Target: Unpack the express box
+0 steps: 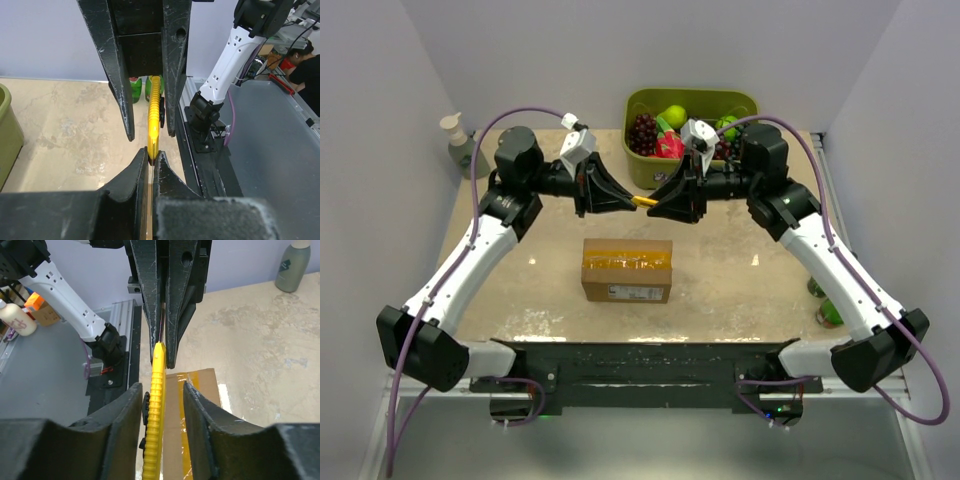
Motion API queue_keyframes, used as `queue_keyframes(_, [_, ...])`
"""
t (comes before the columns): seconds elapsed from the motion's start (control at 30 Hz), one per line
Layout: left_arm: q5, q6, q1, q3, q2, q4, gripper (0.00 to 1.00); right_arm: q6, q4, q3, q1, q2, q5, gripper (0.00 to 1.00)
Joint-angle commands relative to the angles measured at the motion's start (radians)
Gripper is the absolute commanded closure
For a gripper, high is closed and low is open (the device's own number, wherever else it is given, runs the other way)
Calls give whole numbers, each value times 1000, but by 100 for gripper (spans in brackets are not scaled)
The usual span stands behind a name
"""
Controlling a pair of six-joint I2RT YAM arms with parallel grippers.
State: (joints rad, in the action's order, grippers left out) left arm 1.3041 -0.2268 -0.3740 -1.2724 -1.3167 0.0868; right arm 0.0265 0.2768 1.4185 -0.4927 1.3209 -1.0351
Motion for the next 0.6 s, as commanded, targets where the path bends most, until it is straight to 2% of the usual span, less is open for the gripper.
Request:
queue_keyframes(0.0, [15, -37, 7, -31, -7, 50, 100, 1, -18, -3, -6, -8, -2, 65])
queue_keyframes(0.13, [18, -43, 6, -30, -10, 59, 100, 15, -33, -7, -6, -5, -5, 71])
queue_keyframes(0.2, [18, -45, 7, -27, -12, 62, 100, 29, -45, -6, -4, 0, -8, 77])
queue_keyframes(0.23, [17, -45, 7, -24, -12, 67, 100, 35, -50, -3, -4, 3, -17, 92])
queue_keyframes(0.27, [12, -46, 6, -22, -13, 67, 100, 33, -44, 8, -6, 8, -26, 100])
queue_keyframes(0.33, [-34, -42, 7, -12, -12, 59, 97, 9, -10, 19, -4, 15, -25, 100])
queue_keyframes(0.4, [-67, 2, 21, 4, -1, 41, 44, -57, 65, 62, -4, 34, -7, 100])
queue_keyframes(0.43, [-131, 32, 30, 17, 11, -20, 9, -147, 167, 82, -6, 41, -2, 100])
queue_keyframes(0.47, [-147, 50, 65, 30, 20, -38, 0, -204, 230, 132, -6, 52, 6, 100])
queue_keyframes(0.5, [-140, 73, 88, 48, 28, -41, 0, -267, 298, 163, -4, 64, 29, 100])
queue_keyframes(0.53, [-128, 108, 113, 79, 46, -82, 0, -383, 434, 193, -6, 96, 39, 100])
queue_keyframes(0.57, [-134, 172, 162, 82, 57, -164, 0, -439, 497, 256, -4, 112, 59, 100])
